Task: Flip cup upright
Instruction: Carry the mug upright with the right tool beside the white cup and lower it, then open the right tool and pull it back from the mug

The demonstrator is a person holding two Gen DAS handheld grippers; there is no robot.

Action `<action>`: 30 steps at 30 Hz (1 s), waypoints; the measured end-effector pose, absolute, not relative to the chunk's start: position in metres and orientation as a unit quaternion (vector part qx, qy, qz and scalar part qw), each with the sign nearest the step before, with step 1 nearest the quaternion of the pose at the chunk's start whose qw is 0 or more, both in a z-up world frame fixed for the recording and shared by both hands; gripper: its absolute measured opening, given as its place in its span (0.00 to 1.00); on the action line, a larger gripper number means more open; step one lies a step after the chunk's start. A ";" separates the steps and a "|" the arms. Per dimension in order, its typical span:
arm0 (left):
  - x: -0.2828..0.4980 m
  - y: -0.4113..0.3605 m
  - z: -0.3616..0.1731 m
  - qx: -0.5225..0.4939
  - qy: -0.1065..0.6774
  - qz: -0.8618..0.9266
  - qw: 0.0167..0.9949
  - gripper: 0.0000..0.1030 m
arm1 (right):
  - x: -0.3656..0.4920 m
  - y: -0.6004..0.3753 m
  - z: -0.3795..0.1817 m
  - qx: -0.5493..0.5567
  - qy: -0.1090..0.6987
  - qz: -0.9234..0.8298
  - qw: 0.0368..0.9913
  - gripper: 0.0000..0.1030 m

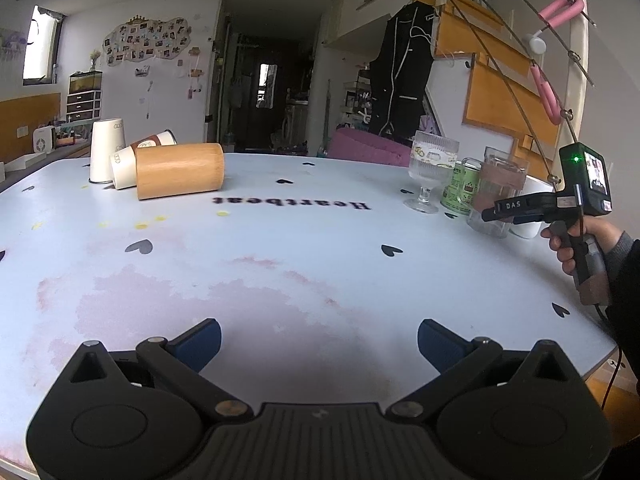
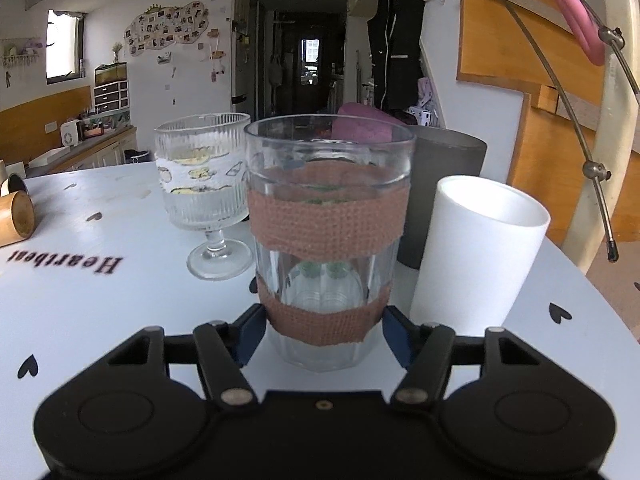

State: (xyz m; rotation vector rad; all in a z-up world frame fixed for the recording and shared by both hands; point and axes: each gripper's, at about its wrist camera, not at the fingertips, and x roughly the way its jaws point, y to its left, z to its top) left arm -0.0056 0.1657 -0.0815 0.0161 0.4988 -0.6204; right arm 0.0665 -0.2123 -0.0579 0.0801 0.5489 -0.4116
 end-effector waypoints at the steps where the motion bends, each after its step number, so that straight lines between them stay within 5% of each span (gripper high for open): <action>1: -0.005 0.165 -0.081 0.009 0.242 -0.302 0.922 1.00 | 0.067 -0.212 -0.058 0.040 0.270 -0.202 0.941 0.64; 14: 0.007 0.147 -0.039 0.005 0.191 -0.286 0.939 1.00 | -0.011 -0.162 -0.021 0.078 0.204 -0.217 0.951 0.94; 30: -0.001 0.107 -0.010 0.026 0.166 -0.300 0.939 1.00 | -0.099 -0.090 -0.002 0.044 0.139 -0.245 0.959 0.96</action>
